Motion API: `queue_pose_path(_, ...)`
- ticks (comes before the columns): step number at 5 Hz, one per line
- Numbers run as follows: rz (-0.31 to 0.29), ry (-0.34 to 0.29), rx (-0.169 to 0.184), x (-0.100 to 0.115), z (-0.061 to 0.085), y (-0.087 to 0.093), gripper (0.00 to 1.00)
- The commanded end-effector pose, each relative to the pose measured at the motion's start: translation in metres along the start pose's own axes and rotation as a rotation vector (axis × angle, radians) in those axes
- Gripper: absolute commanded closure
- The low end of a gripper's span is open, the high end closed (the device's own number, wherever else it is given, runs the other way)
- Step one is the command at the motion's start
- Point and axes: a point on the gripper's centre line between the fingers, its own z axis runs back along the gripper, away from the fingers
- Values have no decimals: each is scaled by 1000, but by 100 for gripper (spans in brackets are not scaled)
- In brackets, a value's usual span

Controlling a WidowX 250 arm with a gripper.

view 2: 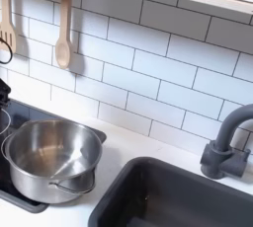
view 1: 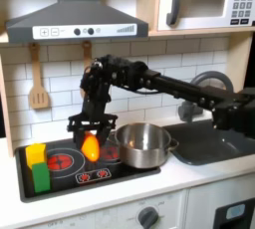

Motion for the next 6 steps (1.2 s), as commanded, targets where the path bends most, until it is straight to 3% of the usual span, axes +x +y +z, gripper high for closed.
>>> queue_pose_path(1,-14,-9,-48,16,-16,-7,100)
queue_pose_path(2,-23,21,-70,15,-24,-7,100)
queue_pose_path(3,-36,36,-77,13,-28,-10,0)
queue_pose_path(5,-46,11,-90,15,-20,-10,0)
queue_pose_path(6,-47,19,-95,16,-25,-10,0)
